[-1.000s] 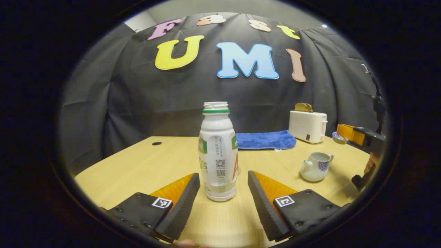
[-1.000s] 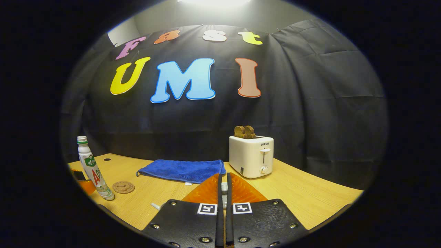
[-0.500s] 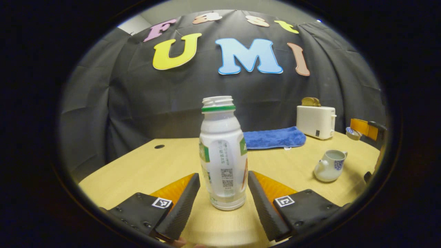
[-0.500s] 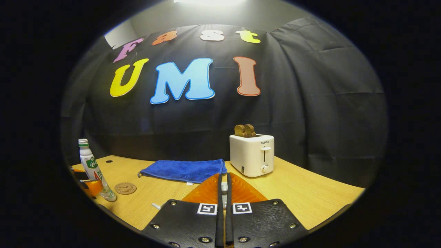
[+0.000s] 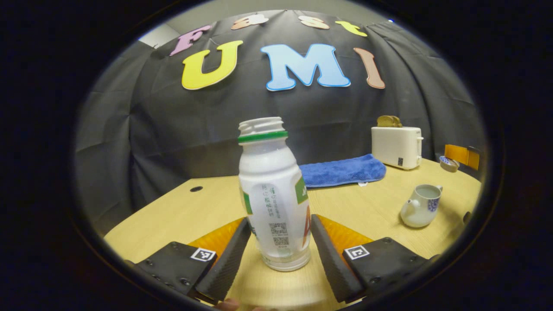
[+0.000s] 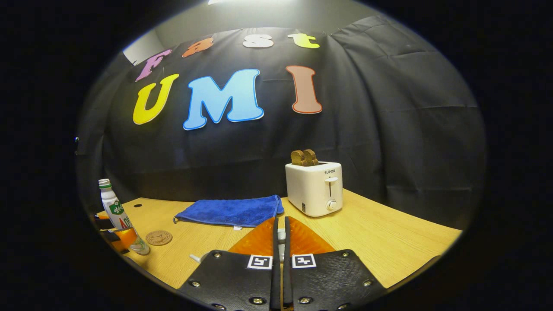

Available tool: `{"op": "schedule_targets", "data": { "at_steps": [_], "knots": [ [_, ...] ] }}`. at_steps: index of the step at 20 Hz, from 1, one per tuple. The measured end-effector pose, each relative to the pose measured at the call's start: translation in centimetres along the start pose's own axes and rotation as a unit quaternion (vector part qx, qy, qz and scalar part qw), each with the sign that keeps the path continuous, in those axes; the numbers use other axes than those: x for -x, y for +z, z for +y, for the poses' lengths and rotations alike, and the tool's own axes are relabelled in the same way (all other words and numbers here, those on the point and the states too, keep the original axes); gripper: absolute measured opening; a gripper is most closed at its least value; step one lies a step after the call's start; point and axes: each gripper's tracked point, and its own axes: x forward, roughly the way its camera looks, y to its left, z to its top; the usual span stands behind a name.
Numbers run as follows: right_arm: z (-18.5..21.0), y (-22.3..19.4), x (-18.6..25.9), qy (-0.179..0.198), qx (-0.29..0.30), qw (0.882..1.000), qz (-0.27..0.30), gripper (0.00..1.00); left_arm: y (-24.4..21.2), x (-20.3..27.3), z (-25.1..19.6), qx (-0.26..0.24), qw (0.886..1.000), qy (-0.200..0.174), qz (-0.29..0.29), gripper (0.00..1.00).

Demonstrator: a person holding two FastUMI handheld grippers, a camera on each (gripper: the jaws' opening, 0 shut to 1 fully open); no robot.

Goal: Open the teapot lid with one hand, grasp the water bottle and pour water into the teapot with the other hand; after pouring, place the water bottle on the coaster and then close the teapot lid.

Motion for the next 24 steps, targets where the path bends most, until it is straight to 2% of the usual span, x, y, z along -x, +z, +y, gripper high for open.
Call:
{"op": "schedule_targets", "data": {
  "at_steps": [4, 11, 15, 19, 24],
  "knots": [
    [-0.4, 0.2, 0.1, -0.004, -0.004, 1.000, -0.002, 0.02, 0.1, -0.8, -0.1, -0.020, 1.000, -0.001, 0.005, 0.99],
    [-1.4, 0.6, 0.1, -0.020, -0.016, 1.000, -0.004, 0.02, 0.5, -0.9, -0.6, -0.040, 0.999, 0.005, 0.001, 0.91],
    [-2.2, 0.8, 0.1, -0.033, -0.015, 0.999, -0.008, 0.02, 0.6, -0.7, -1.6, -0.085, 0.996, 0.009, -0.003, 0.87],
    [-3.0, 0.9, 0.0, -0.043, -0.024, 0.999, -0.010, 0.02, 1.1, -0.5, -2.8, -0.172, 0.985, 0.019, -0.006, 0.83],
    [-4.1, 1.1, 0.0, -0.056, -0.036, 0.998, -0.013, 0.02, 2.1, -0.8, -3.3, -0.278, 0.960, 0.039, -0.005, 0.82]
  ]
}}
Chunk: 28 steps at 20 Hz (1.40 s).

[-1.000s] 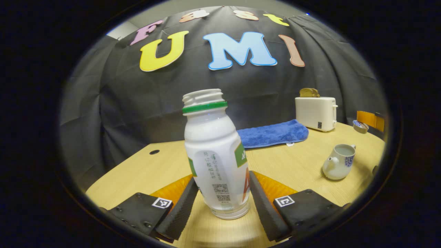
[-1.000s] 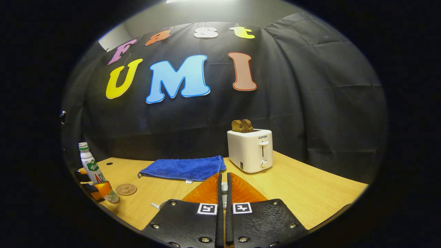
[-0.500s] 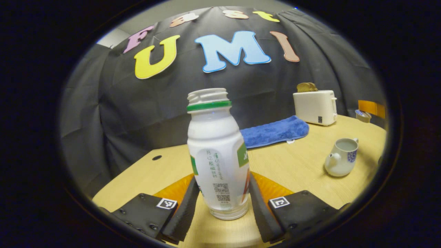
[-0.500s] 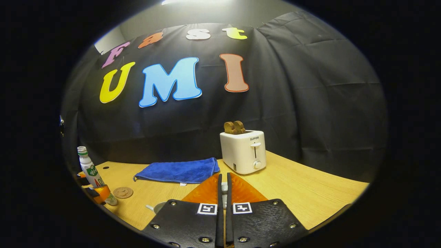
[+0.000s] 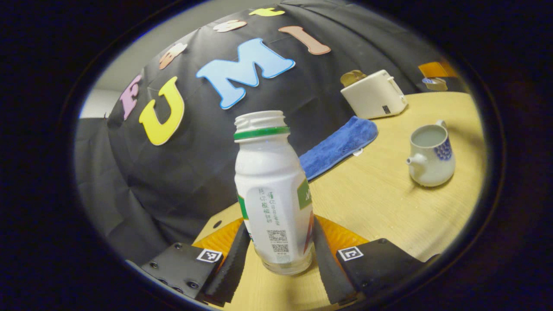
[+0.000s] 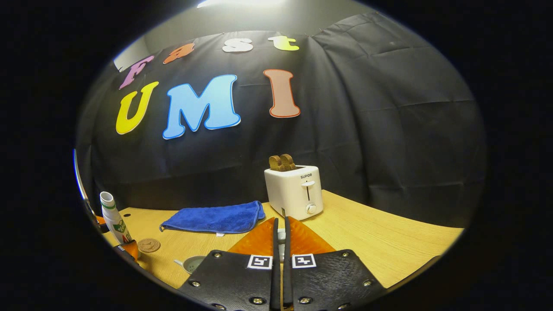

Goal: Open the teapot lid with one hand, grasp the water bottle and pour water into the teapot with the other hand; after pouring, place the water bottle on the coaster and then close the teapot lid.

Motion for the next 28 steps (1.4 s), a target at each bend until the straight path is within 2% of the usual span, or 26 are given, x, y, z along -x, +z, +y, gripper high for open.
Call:
{"op": "schedule_targets", "data": {
  "at_steps": [4, 7, 8, 15, 20, 28],
  "knots": [
    [-0.5, -0.1, -0.2, -0.004, -0.015, 1.000, 0.004, 0.02, 1.5, 0.0, 0.7, -0.081, 0.997, 0.017, -0.010, 0.82],
    [-1.2, -0.1, -0.2, -0.010, -0.025, 1.000, 0.005, 0.02, 3.3, 0.1, 0.7, -0.159, 0.986, 0.029, -0.028, 0.82],
    [-1.4, -0.1, -0.3, -0.013, -0.029, 0.999, 0.005, 0.02, 4.0, 0.2, 0.5, -0.185, 0.982, 0.033, -0.035, 0.88],
    [-2.8, -0.4, -0.5, -0.025, -0.061, 0.998, 0.013, 0.02, 6.4, 0.1, -1.3, -0.317, 0.946, 0.044, -0.058, 0.88],
    [-3.1, -0.6, -0.7, -0.024, -0.080, 0.996, 0.021, 0.02, 7.3, -0.1, -2.0, -0.369, 0.926, 0.053, -0.064, 0.88],
    [-3.1, -0.6, -0.5, -0.025, -0.080, 0.996, 0.021, 0.02, 9.2, 0.0, -2.9, -0.466, 0.877, 0.076, -0.087, 0.88]
  ]
}}
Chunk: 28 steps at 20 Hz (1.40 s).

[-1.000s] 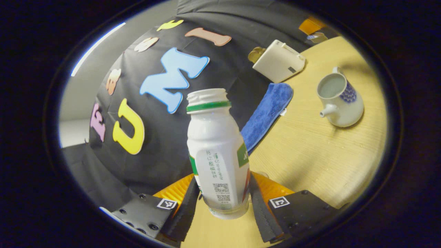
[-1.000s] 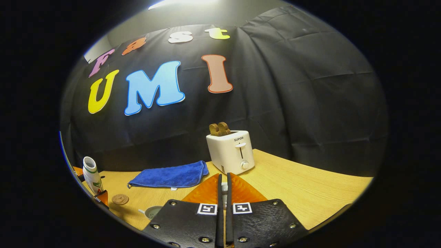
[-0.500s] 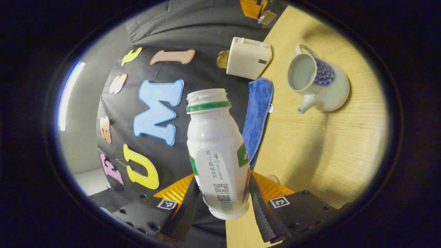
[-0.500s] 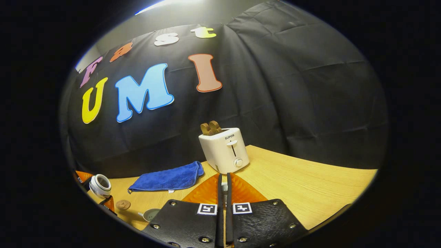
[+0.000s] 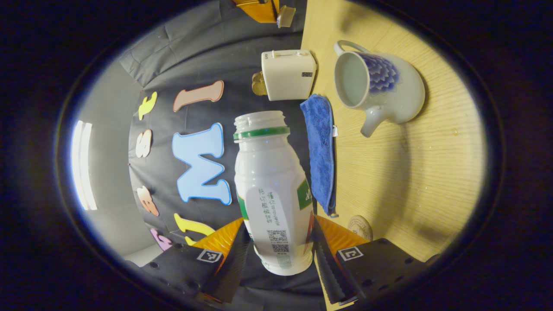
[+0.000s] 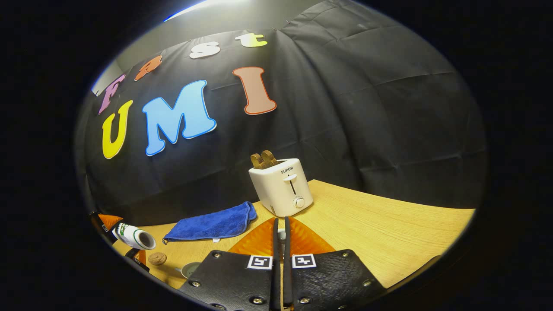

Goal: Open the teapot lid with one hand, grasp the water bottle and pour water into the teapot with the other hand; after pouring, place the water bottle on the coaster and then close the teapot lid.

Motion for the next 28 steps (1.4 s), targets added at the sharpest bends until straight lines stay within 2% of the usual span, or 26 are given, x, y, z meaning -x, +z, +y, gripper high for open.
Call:
{"op": "schedule_targets", "data": {
  "at_steps": [7, 28],
  "knots": [
    [-0.1, 0.1, 0.0, 0.000, 0.000, 1.000, -0.001, 0.02, 1.4, -0.2, 0.5, -0.057, 0.998, 0.014, -0.016, 0.88],
    [-0.2, 0.0, 0.0, -0.001, -0.001, 1.000, 0.003, 0.02, 2.1, -0.3, 2.0, -0.131, 0.990, 0.030, -0.031, 0.87]
  ]
}}
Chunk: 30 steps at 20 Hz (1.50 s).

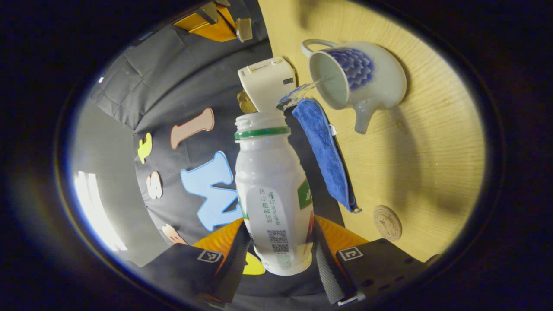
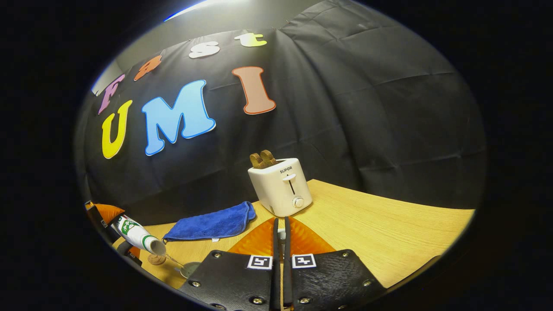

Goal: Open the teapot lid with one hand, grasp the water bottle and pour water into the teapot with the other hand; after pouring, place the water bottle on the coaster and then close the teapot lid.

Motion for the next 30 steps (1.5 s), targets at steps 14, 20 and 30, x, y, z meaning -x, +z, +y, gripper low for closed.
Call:
{"op": "schedule_targets", "data": {
  "at_steps": [14, 20, 30],
  "knots": [
    [0.1, -0.2, -0.1, 0.001, 0.003, 1.000, 0.002, 0.02, 0.5, -0.1, 0.8, -0.053, 0.998, 0.013, -0.020, 0.88],
    [0.1, -0.1, -0.1, 0.001, 0.002, 1.000, 0.002, 0.02, 1.0, -0.1, 1.1, -0.077, 0.996, 0.018, -0.031, 0.88],
    [0.0, 0.0, -0.1, 0.004, -0.007, 1.000, 0.003, 0.02, 2.0, -0.2, 2.4, -0.126, 0.990, 0.032, -0.052, 0.87]
  ]
}}
